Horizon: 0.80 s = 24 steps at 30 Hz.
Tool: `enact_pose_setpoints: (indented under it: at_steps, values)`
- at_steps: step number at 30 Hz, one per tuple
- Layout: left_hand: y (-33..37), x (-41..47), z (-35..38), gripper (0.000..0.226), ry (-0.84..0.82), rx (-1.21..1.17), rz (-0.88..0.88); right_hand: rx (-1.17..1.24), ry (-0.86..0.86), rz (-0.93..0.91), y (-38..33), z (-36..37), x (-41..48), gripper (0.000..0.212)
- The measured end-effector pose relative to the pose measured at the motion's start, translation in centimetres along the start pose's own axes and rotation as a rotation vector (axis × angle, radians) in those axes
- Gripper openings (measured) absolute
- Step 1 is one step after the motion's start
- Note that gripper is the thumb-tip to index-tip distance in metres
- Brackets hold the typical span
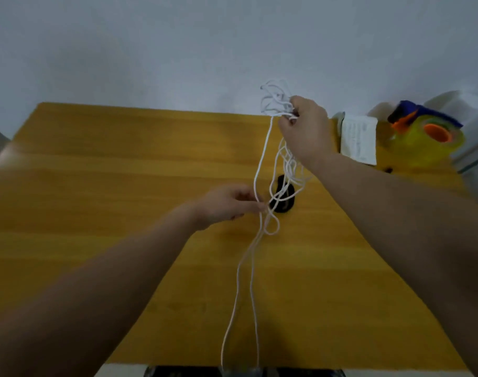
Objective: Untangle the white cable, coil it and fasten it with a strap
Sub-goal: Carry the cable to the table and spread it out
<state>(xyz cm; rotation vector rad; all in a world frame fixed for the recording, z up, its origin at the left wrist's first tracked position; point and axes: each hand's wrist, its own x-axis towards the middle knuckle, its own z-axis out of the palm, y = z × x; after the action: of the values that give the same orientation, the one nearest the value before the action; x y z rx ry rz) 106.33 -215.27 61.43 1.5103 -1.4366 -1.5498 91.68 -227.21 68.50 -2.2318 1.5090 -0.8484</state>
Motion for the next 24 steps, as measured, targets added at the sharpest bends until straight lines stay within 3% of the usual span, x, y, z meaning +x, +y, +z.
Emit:
enact_pose_setpoints:
  at_steps: [3, 5, 7, 10, 11, 13, 15, 18, 22, 24]
  values:
    - [-1.0, 1.6, -0.8, 0.016, 0.086, 0.043, 0.050, 0.053, 0.032, -0.004, 1.5, 1.9, 0.0, 0.028]
    - [-1.5, 2.8, -1.4, 0.017, 0.192, -0.020, 0.109, 0.153, 0.044, 0.014, 2.4, 3.5, -0.5, 0.019]
    - [-1.6, 3.8, -1.7, 0.017, 0.310, -0.085, 0.200, 0.281, 0.056, 0.020, 3.1, 4.4, -1.4, 0.025]
    - [-0.6, 4.0, -1.6, 0.020, 0.465, -0.136, 0.364, 0.495, -0.065, -0.015, 3.6, 4.3, -4.3, 0.020]
    - [0.0, 3.6, -1.2, 0.019, 0.493, -0.166, 0.421, 0.559, -0.150, -0.011, 3.5, 3.9, -5.7, 0.023]
    - [1.5, 2.0, 0.3, 0.016, 0.504, -0.194, 0.526, 0.697, -0.300, -0.004, 3.4, 3.2, -8.5, 0.050]
    - [2.7, 0.0, 2.3, 0.013, 0.479, -0.187, 0.592, 0.801, -0.354, -0.023, 3.1, 2.6, -11.0, 0.061]
    - [3.7, -2.5, 4.8, 0.013, 0.492, -0.136, 0.630, 0.767, -0.272, 0.000, 1.7, 0.9, -13.6, 0.030]
    - [5.1, -6.6, 7.7, 0.019, 0.675, 0.021, 0.585, 0.837, -0.173, 0.007, 0.2, -2.4, -15.1, 0.003]
    - [5.0, -8.0, 9.1, 0.035, 0.500, -0.035, 0.446, 0.853, -0.102, -0.025, -0.6, -3.9, -15.4, 0.008]
